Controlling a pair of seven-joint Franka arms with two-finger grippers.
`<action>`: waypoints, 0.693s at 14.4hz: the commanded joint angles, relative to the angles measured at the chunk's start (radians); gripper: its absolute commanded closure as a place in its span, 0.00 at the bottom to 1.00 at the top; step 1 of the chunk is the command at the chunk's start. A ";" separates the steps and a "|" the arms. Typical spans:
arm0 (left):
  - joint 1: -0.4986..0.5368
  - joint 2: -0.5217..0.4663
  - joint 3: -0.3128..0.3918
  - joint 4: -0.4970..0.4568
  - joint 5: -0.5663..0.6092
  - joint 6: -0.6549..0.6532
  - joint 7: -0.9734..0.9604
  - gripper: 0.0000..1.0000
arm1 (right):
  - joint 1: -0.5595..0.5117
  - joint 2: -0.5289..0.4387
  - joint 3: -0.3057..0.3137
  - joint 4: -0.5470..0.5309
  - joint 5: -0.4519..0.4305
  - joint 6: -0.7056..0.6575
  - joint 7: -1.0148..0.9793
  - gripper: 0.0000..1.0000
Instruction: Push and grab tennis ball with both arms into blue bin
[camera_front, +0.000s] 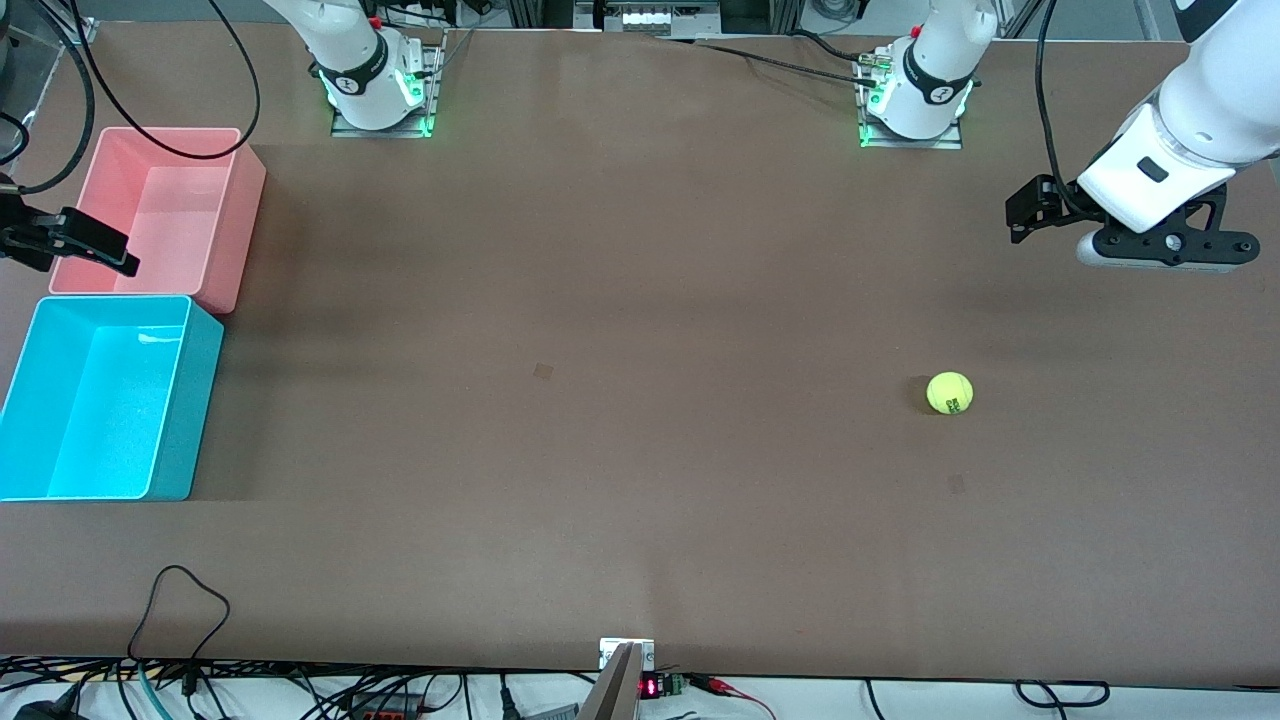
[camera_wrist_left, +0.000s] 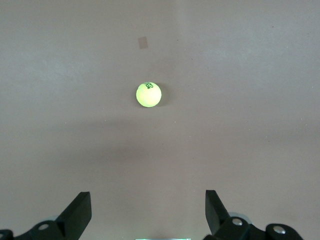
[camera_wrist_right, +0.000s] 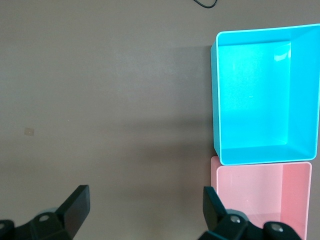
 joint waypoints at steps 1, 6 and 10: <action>0.001 0.000 0.003 0.012 0.018 -0.017 -0.010 0.00 | -0.011 -0.003 0.002 0.002 0.017 -0.007 -0.017 0.00; -0.011 -0.002 -0.013 0.012 0.019 -0.051 -0.136 0.00 | -0.009 -0.001 0.002 0.002 0.017 -0.007 -0.017 0.00; -0.010 -0.002 -0.019 0.012 0.019 -0.046 -0.209 0.00 | -0.008 0.003 0.004 0.002 0.017 -0.006 -0.016 0.00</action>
